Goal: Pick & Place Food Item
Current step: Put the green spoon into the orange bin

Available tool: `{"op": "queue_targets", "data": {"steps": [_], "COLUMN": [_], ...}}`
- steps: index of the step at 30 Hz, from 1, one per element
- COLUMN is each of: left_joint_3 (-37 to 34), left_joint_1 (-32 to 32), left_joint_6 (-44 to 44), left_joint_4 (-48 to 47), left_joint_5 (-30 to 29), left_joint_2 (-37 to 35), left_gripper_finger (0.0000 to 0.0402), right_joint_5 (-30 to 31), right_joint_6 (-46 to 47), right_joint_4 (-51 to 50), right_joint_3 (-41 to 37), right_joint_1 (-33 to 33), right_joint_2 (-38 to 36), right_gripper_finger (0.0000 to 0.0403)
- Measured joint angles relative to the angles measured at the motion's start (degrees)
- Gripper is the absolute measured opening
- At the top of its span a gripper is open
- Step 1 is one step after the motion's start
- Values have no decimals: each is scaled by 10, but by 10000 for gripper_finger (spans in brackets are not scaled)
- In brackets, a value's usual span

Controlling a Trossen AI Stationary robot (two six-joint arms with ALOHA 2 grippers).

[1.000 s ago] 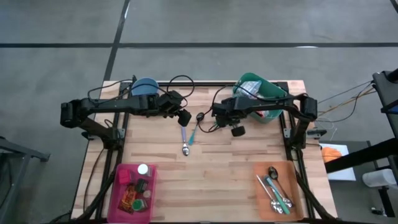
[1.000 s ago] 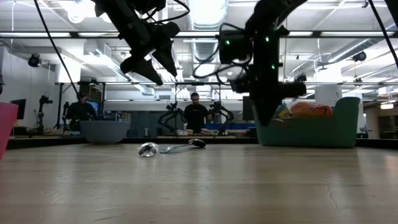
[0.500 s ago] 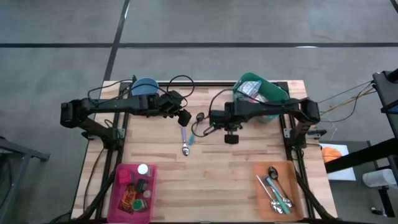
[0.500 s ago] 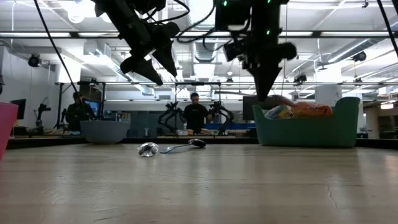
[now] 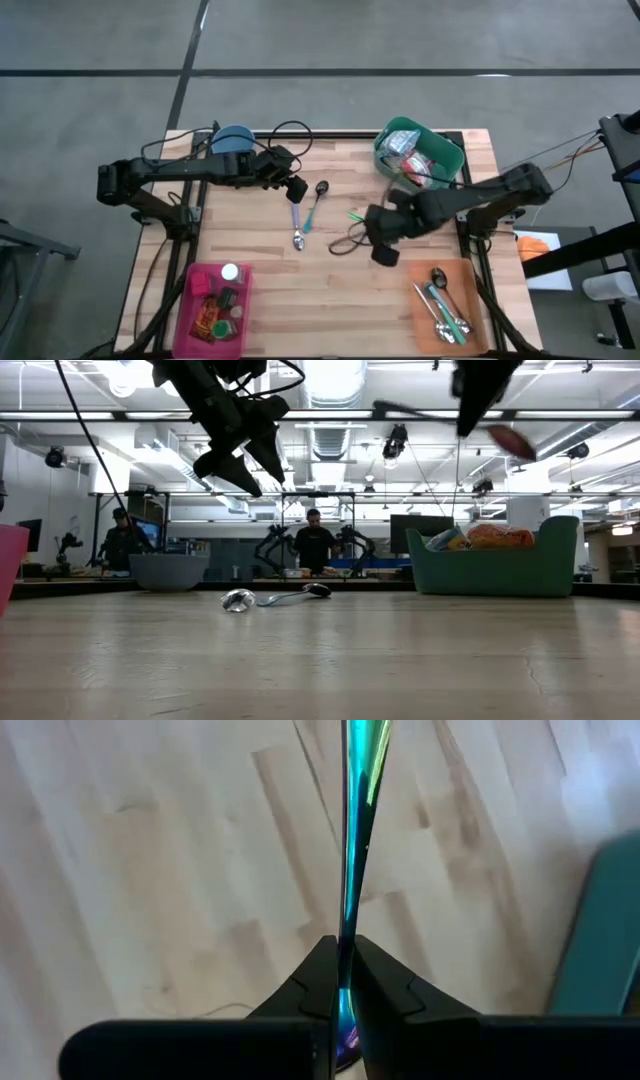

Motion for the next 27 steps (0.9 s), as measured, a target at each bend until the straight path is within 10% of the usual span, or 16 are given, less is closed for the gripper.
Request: {"op": "queue_targets", "data": {"steps": [27], "left_joint_3": [0], "left_joint_1": [0], "left_joint_6": [0], "left_joint_4": [0], "left_joint_5": [0], "left_joint_2": [0], "left_gripper_finger": [279], "right_joint_5": [5], "right_joint_6": [742], "right_joint_4": [-87], "right_joint_3": [-1], "right_joint_1": [361], "right_joint_2": [35], "right_gripper_finger": [15]}}
